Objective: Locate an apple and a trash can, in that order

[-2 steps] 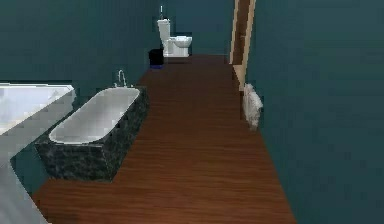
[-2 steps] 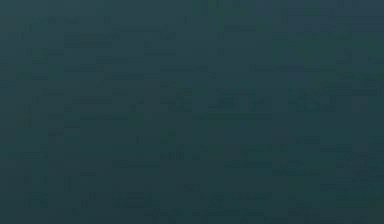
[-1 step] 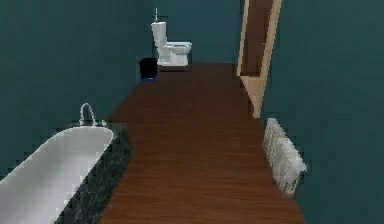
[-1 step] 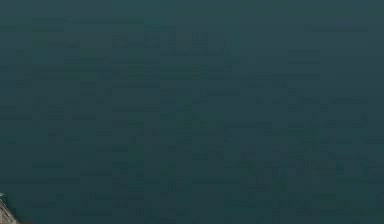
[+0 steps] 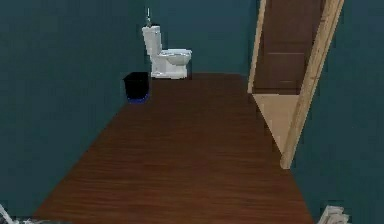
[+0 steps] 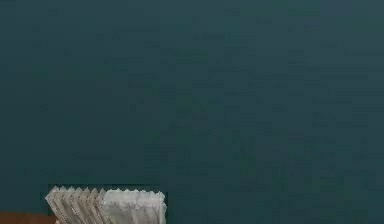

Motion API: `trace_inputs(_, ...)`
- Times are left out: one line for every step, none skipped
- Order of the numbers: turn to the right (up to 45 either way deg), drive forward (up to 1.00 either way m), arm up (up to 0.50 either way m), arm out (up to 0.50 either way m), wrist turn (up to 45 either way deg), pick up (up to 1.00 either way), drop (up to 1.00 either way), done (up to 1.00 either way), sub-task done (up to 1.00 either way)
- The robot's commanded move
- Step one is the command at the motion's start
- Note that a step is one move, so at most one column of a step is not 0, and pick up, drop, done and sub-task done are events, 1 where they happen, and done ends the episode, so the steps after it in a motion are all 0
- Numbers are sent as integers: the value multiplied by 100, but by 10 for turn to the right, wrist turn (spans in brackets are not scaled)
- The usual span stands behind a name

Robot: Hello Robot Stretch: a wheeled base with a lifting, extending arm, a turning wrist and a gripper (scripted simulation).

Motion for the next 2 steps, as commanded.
trace_inputs(0,85,0,0,0,0,0,0,0)
trace_inputs(-180,0,0,0,0,0,0,0,0)
